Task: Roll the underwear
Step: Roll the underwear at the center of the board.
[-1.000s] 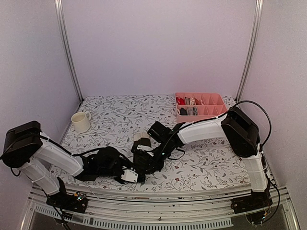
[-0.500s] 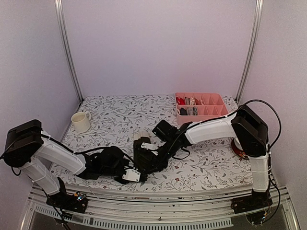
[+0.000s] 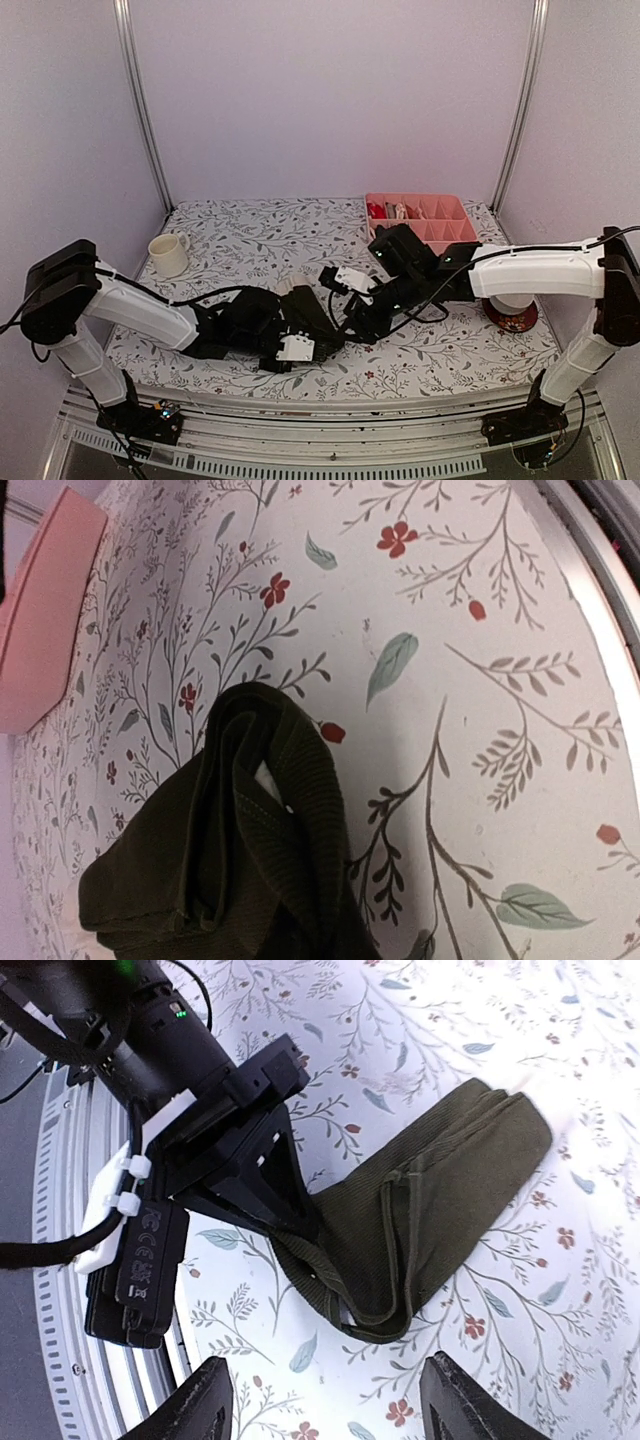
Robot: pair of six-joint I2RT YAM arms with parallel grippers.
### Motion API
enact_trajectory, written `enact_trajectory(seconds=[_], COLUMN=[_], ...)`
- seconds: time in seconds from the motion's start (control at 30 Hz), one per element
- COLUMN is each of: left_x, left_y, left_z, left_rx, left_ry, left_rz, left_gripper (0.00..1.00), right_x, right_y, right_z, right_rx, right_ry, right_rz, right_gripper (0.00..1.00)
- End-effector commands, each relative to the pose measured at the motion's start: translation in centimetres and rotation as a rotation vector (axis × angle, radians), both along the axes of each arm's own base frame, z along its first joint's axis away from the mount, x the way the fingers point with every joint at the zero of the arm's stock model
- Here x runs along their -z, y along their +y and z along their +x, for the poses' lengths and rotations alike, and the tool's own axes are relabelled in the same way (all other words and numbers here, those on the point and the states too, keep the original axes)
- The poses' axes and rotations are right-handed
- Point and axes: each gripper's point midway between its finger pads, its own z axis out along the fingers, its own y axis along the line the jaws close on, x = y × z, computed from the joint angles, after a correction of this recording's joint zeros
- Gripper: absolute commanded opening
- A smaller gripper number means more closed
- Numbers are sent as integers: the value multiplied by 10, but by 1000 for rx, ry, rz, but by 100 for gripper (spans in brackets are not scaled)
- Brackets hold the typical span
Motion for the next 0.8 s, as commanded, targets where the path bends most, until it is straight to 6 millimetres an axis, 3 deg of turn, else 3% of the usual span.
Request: enact_trajectory(seconds=[0.0, 0.2, 0.43, 0.57, 0.77], left_x=[7, 32, 37, 29, 23], left_y=[-18, -9, 5, 7, 8], left_z=[-10, -8, 7, 11, 7], left_rx=[-12, -82, -161, -171, -176], left_ry=[138, 233, 436, 552, 652], left_rz=[-61, -50, -105, -142, -178], left_gripper=[0, 0, 0, 0, 0], right_x=[-28, -29, -11, -12, -10], right_y=[-27, -52, -22, -14, -12], right_z=[16, 18, 10, 46, 115], right_rx=[153, 233, 143, 244, 426], right_ry=[-109, -243, -362, -284, -223], right_rz=[27, 22, -16, 9, 1], right_gripper=[67, 78, 86, 89, 91])
